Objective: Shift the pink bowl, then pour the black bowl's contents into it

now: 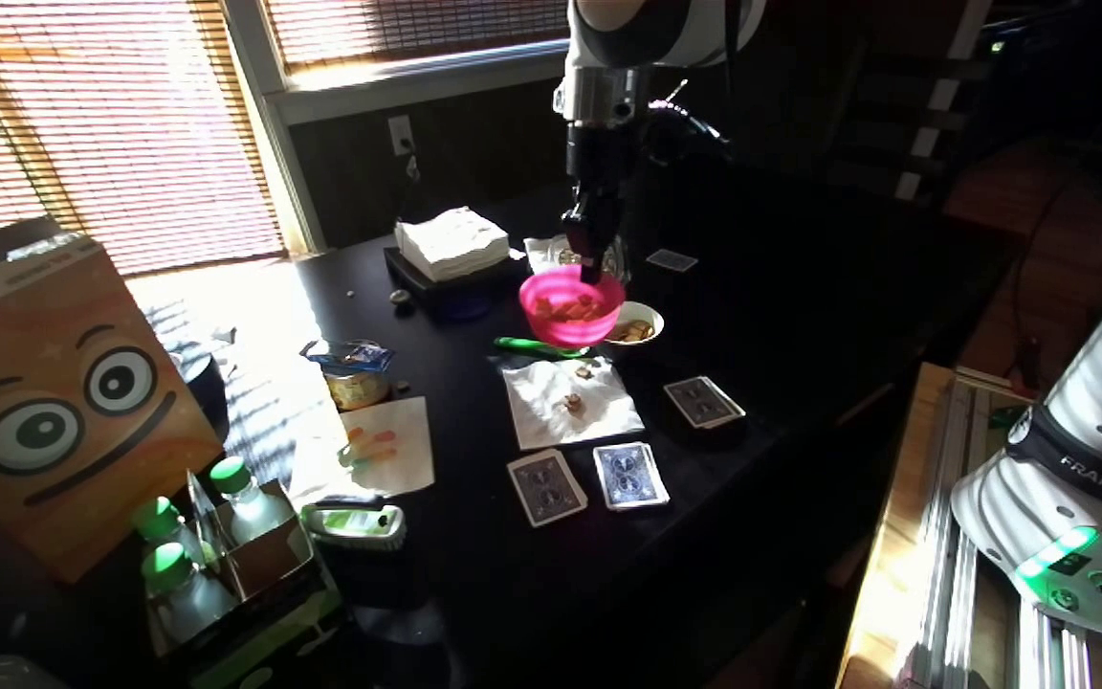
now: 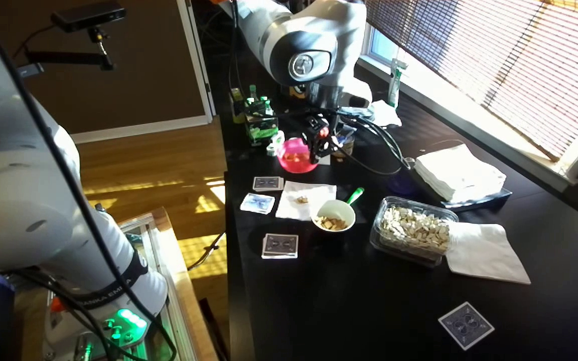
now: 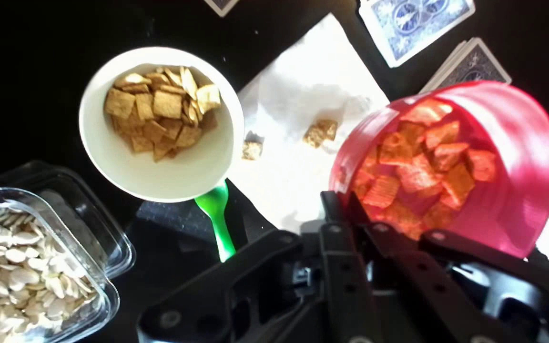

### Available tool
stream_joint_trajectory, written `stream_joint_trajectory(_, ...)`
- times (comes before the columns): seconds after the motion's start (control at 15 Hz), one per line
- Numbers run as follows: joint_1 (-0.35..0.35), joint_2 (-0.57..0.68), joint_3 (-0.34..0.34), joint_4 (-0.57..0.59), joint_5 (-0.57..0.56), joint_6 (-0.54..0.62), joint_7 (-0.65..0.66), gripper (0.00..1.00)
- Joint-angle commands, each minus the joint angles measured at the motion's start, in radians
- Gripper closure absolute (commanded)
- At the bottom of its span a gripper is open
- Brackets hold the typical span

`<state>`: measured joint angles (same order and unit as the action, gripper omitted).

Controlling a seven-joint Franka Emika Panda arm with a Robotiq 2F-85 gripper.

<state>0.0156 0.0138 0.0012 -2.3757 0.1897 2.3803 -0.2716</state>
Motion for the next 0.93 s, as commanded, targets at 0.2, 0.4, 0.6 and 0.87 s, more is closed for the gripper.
stream_joint_trajectory(0.2, 0.028, 0.23, 0.061, 0.192, 0.001, 0.096, 0.07, 0.99)
stream_joint_trajectory(0.4, 0.034, 0.321, 0.08, 0.263, -0.02, 0.116, 0.089, 0.99)
stream_joint_trajectory(0.6, 0.021, 0.411, 0.104, 0.337, -0.003, 0.121, 0.069, 0.99)
stream_joint_trajectory(0.87, 0.029, 0.494, 0.101, 0.411, -0.029, 0.138, 0.093, 0.99)
